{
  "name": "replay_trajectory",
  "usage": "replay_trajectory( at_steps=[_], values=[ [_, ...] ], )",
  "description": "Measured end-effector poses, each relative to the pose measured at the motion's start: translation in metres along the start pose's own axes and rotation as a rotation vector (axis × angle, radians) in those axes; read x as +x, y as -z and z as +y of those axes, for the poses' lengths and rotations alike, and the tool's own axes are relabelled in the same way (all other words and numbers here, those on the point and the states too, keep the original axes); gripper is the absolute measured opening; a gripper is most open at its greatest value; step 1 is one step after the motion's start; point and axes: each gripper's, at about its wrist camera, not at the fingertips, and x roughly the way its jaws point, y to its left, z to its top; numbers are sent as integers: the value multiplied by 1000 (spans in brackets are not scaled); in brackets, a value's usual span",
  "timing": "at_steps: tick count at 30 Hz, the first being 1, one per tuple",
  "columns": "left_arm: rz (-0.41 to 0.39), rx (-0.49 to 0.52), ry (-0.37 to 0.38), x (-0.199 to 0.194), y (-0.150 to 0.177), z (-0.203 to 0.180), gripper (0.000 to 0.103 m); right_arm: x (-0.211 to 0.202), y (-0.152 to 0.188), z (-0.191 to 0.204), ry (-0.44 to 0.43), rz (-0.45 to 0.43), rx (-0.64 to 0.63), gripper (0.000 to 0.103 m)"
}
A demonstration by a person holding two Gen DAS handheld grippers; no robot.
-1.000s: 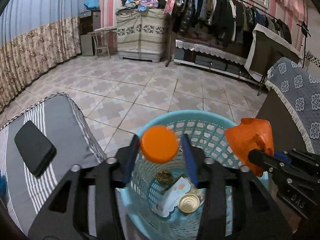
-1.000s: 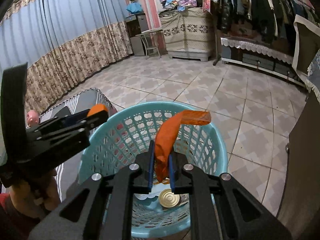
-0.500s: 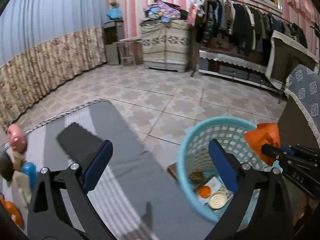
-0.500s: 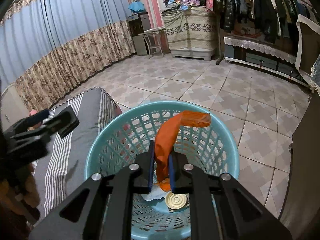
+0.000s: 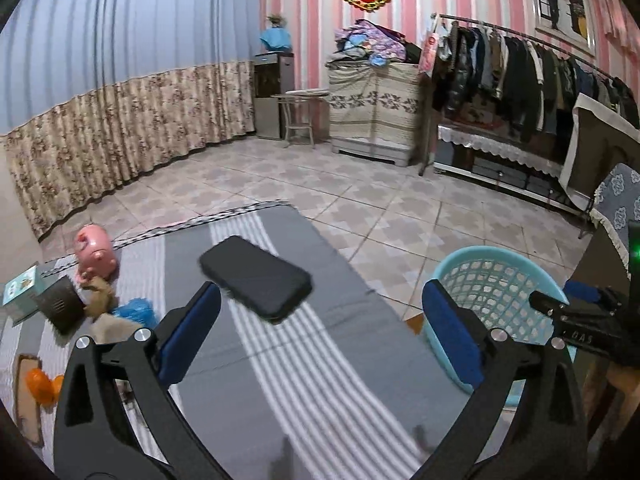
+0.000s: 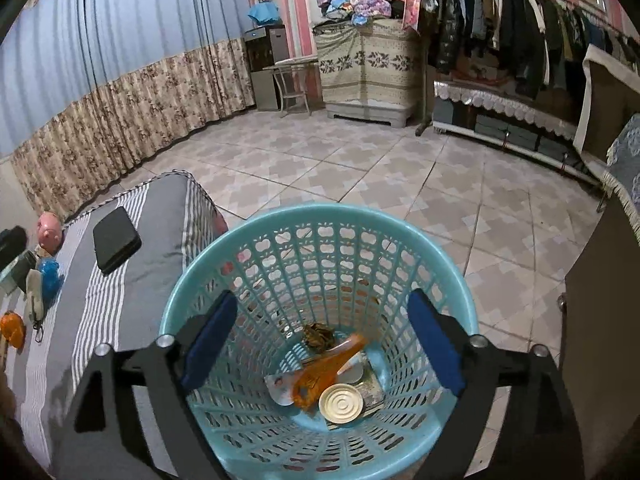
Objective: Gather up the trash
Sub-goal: 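Withdraw both open tools from the basket back to the table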
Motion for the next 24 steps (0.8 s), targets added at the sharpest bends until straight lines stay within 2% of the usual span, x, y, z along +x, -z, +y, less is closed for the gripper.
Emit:
replay_trajectory(
  at_steps=[11,18,24],
  values=[
    [7,-77,-77,-30,23,71,97,-20,4,31,15,-66,-66,94],
    [20,-127,-143,-48,48,123,97,-44,12,78,-12,-147,-163,94],
    [32,-153,-203,-69,73,166,97,-59,24,114,-64,-185,-195,97]
  ],
)
